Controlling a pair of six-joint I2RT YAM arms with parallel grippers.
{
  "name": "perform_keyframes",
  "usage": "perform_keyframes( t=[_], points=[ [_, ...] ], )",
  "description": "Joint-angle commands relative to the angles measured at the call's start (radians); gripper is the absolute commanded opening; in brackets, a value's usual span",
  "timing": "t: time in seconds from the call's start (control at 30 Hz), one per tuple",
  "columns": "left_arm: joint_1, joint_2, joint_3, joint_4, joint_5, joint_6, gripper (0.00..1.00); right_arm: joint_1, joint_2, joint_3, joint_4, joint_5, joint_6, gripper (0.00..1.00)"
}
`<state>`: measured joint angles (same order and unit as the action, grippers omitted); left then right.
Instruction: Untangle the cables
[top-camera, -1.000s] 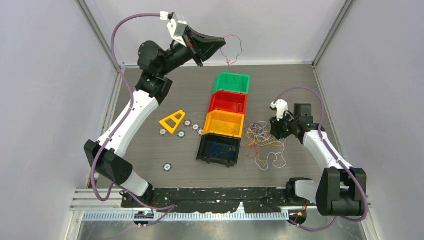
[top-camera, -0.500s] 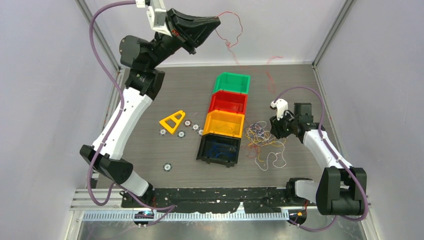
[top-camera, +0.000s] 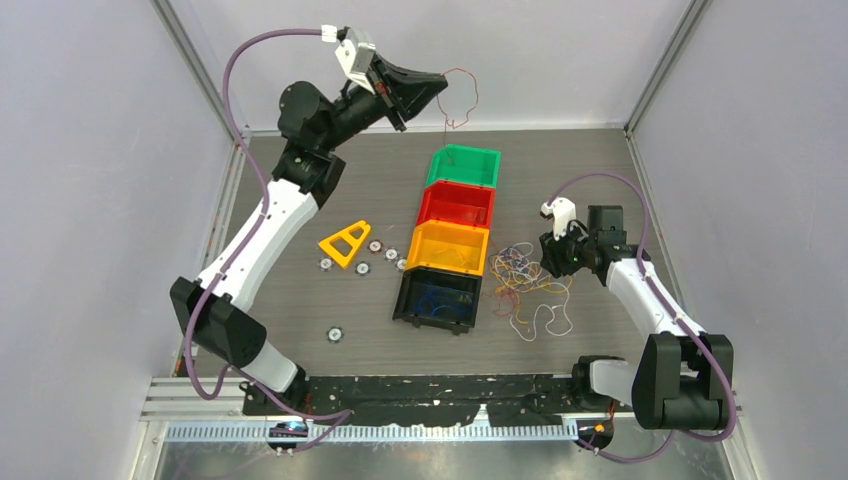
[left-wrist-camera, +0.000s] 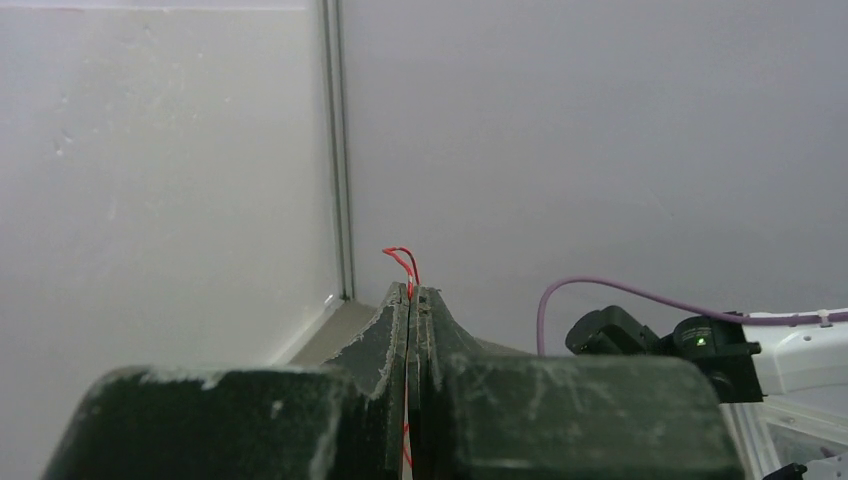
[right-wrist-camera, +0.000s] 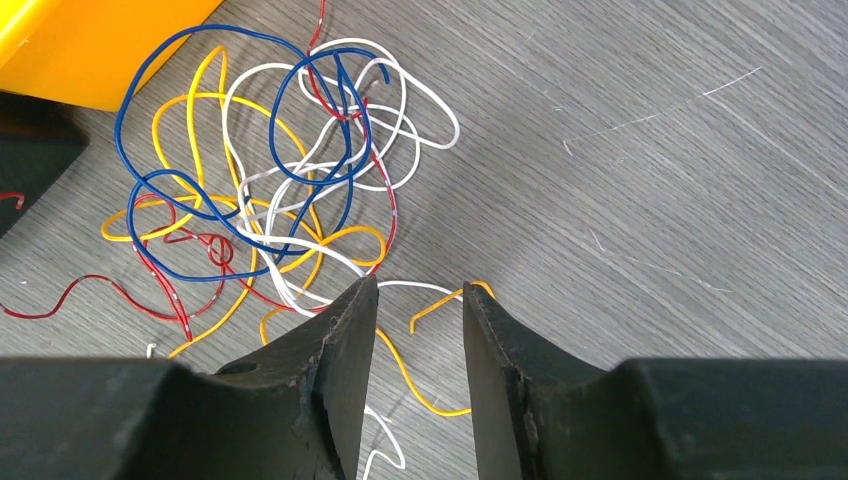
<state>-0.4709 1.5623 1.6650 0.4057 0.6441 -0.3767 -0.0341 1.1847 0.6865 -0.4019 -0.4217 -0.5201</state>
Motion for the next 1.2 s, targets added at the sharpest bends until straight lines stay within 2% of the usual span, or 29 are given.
perform_keyframes(
  t=[0.0,0.33,0.6,0.93,1.17],
  points=[
    [0.017,-0.012,-0.022,0.012,-0.030,0.060,0.00,-0.003,-0.001,0.037,0.000,-0.015,0.007,0.43],
    [0.047,0.018,-0.104,-0.028,-0.032,0.151,0.00,-0.003,0.002,0.039,0.000,-0.013,0.008,0.43],
    [0.041,0.047,-0.097,-0.010,0.003,0.070,0.00,-0.003,0.010,0.037,0.000,-0.010,0.009,0.43],
    [0.034,0.035,-0.121,0.004,0.010,0.064,0.00,-0.003,0.015,0.044,0.000,-0.004,0.015,0.44],
    [0.034,0.027,0.023,0.038,-0.014,0.006,0.00,-0.003,0.018,0.043,0.000,-0.011,0.016,0.44]
  ],
)
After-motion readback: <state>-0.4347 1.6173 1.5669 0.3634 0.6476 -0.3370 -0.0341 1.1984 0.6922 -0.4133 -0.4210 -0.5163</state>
